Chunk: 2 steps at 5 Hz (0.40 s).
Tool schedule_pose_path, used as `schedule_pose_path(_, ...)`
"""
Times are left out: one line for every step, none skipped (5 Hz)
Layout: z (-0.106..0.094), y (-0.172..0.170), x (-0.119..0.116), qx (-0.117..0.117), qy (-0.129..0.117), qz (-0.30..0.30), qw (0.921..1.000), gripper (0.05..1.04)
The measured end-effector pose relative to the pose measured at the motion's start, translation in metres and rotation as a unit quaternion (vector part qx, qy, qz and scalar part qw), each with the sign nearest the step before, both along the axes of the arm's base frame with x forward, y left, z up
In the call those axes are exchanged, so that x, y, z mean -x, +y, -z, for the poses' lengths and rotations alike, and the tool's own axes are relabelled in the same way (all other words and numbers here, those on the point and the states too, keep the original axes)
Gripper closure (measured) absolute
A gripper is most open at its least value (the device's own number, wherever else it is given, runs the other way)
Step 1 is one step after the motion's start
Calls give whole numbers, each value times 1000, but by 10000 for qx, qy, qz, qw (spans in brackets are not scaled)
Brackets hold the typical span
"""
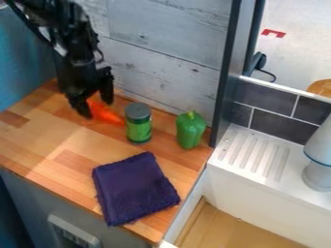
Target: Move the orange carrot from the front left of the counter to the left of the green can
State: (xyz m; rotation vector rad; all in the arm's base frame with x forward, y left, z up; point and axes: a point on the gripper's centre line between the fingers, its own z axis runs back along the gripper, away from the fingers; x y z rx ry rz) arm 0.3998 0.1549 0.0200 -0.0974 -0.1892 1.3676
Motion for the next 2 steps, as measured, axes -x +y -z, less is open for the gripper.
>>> schedule_pose_path(-40, -7, 13, -91, -307, 83, 9995, 81)
schedule_pose_path(-69, -20, 45, -227, -400, 583, 9972, 81)
